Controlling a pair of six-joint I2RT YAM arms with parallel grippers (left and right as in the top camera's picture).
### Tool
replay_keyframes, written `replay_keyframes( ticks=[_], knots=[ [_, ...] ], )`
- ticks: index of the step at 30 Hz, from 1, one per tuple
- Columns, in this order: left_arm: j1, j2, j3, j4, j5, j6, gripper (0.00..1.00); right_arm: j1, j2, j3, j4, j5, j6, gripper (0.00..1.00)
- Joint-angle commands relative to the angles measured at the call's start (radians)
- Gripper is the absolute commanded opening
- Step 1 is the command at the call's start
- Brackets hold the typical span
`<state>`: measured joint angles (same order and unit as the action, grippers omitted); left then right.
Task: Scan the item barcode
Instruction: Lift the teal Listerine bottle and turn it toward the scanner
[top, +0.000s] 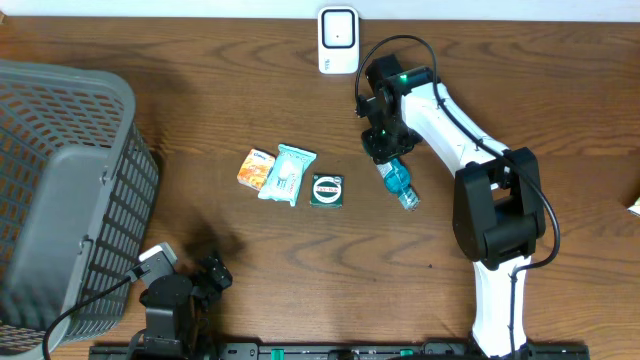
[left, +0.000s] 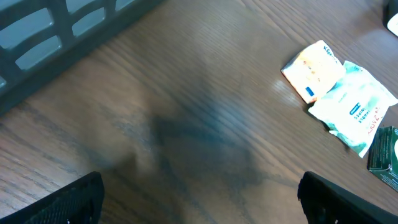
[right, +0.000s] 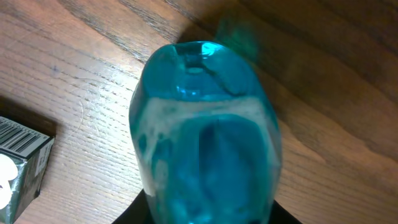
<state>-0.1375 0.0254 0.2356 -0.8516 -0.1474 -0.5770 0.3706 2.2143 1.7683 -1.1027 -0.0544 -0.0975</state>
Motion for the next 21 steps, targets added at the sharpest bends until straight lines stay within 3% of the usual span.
replay_keyframes(
  ticks=[1, 3, 4, 5, 13, 21],
  knots=[
    [0.003, -0.002, -0.004, -0.063, -0.029, 0.002, 0.98, 0.003, 0.004, 0.011, 0.002, -0.008, 0.007, 0.27],
    [0.003, -0.002, -0.004, -0.063, -0.029, 0.003, 0.98, 0.003, 0.004, 0.006, 0.001, -0.008, 0.007, 0.20],
    [0.003, -0.002, -0.004, -0.063, -0.029, 0.003, 0.98, 0.003, 0.004, -0.004, 0.009, -0.009, 0.007, 0.07],
    [0.003, -0.002, -0.004, -0.063, -0.029, 0.002, 0.98, 0.003, 0.004, -0.011, 0.010, -0.018, 0.007, 0.01],
    [0.003, -0.002, -0.004, -0.063, -0.029, 0.003, 0.98, -0.025, 0.002, 0.023, -0.175, -0.606, -0.296, 0.01],
    [0.003, -0.002, -0.004, -0.063, -0.029, 0.002, 0.98, -0.050, 0.002, 0.023, -0.443, -0.921, -0.615, 0.01]
  ],
)
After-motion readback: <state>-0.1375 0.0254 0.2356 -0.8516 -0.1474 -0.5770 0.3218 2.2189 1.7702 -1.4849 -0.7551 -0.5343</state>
